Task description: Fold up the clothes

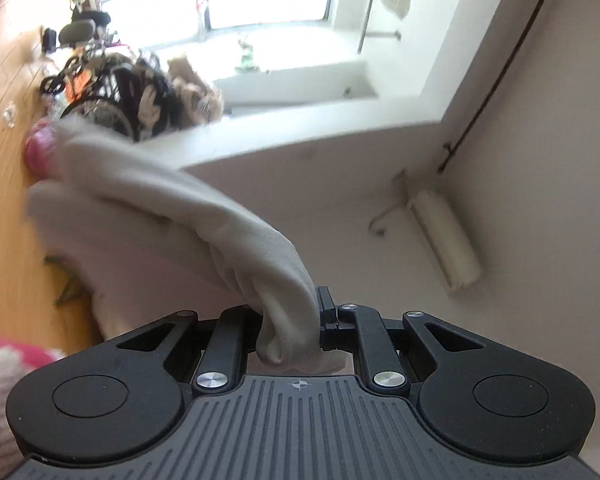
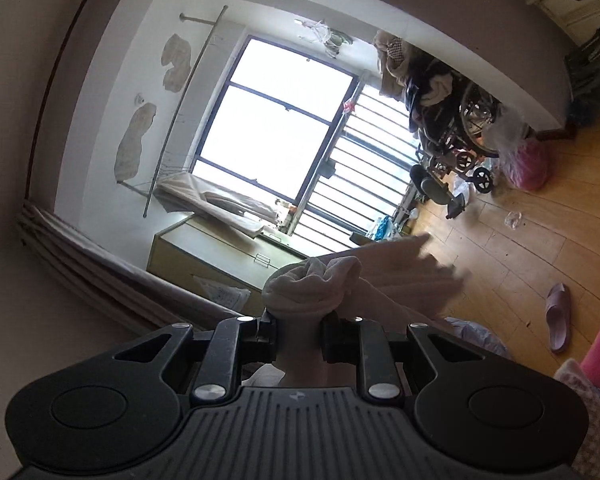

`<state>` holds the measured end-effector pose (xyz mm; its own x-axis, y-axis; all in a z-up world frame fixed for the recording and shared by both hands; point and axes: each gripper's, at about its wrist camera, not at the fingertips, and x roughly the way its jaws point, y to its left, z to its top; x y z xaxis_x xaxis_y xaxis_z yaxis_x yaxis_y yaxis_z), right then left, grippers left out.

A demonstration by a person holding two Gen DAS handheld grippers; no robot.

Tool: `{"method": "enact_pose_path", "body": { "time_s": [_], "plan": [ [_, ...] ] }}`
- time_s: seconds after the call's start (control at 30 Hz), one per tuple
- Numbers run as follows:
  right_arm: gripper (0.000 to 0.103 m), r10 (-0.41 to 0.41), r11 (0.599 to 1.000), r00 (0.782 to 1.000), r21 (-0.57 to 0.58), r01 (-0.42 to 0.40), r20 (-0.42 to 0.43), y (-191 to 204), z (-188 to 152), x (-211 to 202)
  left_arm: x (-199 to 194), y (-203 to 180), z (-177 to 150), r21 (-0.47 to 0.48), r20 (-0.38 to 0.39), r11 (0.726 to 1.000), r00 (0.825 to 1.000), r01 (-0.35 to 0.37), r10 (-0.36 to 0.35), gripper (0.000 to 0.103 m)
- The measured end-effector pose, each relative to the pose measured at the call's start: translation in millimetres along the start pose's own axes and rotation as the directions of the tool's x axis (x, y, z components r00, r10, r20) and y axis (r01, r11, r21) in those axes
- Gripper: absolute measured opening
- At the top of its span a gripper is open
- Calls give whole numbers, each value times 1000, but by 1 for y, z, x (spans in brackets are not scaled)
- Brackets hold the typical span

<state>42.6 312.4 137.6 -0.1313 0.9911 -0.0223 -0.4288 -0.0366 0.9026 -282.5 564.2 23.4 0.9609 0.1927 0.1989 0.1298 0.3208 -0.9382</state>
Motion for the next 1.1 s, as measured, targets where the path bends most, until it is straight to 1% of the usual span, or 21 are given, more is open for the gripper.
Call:
{"method": "enact_pose_path", "body": {
  "time_s": [0.07, 0.1, 0.17, 0.2, 0.23, 0.27, 0.33, 0.37, 0.4, 0.47, 0.53, 0.57, 0.67, 0.7, 0.73, 0.83, 0.87, 0.93, 1.0, 1.03, 1.1],
  "plan": [
    [23, 0, 1000, 1000, -5, 0, -31, -27, -35, -23, -17, 21, -17, -13, -49, 999, 998, -45, 44, 13],
    [23, -3, 1000, 999, 1, 3, -50, -44, -57, -35, -31, 35, -31, -27, -75, 997, 995, -66, 64, 13],
    [23, -25, 999, 996, 38, 29, -81, -86, -107, -66, -59, 68, -60, -64, -138, 991, 984, -121, 112, 13],
    [23, -59, 996, 994, 55, 64, -90, -107, -130, -81, -72, 85, -77, -70, -181, 982, 970, -175, 160, 13],
    [23, -111, 990, 989, 75, 119, -98, -130, -154, -97, -86, 103, -95, -73, -224, 971, 952, -229, 207, 13],
    [22, -163, 979, 981, 105, 174, -107, -152, -172, -110, -97, 121, -111, -86, -267, 956, 930, -282, 250, 13],
    [22, -234, 947, 965, 200, 253, -114, -193, -201, -132, -115, 160, -140, -134, -344, 915, 883, -381, 318, 12],
    [22, -253, 935, 961, 230, 272, -110, -205, -207, -139, -122, 171, -152, -125, -346, 904, 872, -409, 347, 12],
    [22, -264, 926, 959, 250, 282, -105, -213, -211, -145, -127, 178, -161, -131, -351, 897, 866, -422, 356, 12],
    [22, -284, 926, 955, 232, 297, -90, -216, -212, -151, -129, 184, -173, -140, -350, 899, 871, -414, 346, 12],
    [22, -290, 935, 953, 187, 301, -87, -207, -209, -149, -126, 182, -176, -117, -355, 906, 870, -406, 343, 12],
    [22, -291, 939, 953, 163, 301, -86, -201, -206, -148, -125, 179, -175, -112, -354, 912, 873, -394, 334, 12],
    [22, -291, 955, 954, 42, 295, -80, -170, -199, -139, -122, 161, -168, -45, -336, 941, 892, -336, 302, 12],
    [22, -292, 956, 953, 11, 293, -78, -165, -200, -138, -122, 157, -167, -26, -332, 946, 895, -324, 298, 12],
    [22, -299, 954, 951, -7, 300, -79, -161, -199, -138, -123, 156, -168, -15, -334, 944, 891, -330, 307, 12],
    [21, -314, 947, 945, 43, 319, -90, -174, -205, -142, -124, 169, -177, -24, -365, 922, 862, -387, 352, 12],
    [21, -305, 948, 948, 67, 311, -88, -179, -207, -147, -125, 170, -181, -33, -366, 921, 862, -388, 350, 12],
    [21, -284, 955, 956, 66, 288, -73, -176, -209, -157, -125, 160, -185, -22, -355, 936, 878, -350, 320, 12],
    [21, -277, 960, 959, 17, 278, -62, -163, -209, -165, -125, 151, -191, 25, -366, 944, 875, -330, 316, 12],
    [21, -282, 959, 957, 3, 283, -65, -161, -210, -168, -125, 152, -196, 33, -379, 939, 865, -341, 328, 12],
    [21, -303, 953, 950, 2, 304, -80, -167, -212, -171, -127, 163, -212, 39, -414, 917, 829, -396, 375, 12]
  ]
}}
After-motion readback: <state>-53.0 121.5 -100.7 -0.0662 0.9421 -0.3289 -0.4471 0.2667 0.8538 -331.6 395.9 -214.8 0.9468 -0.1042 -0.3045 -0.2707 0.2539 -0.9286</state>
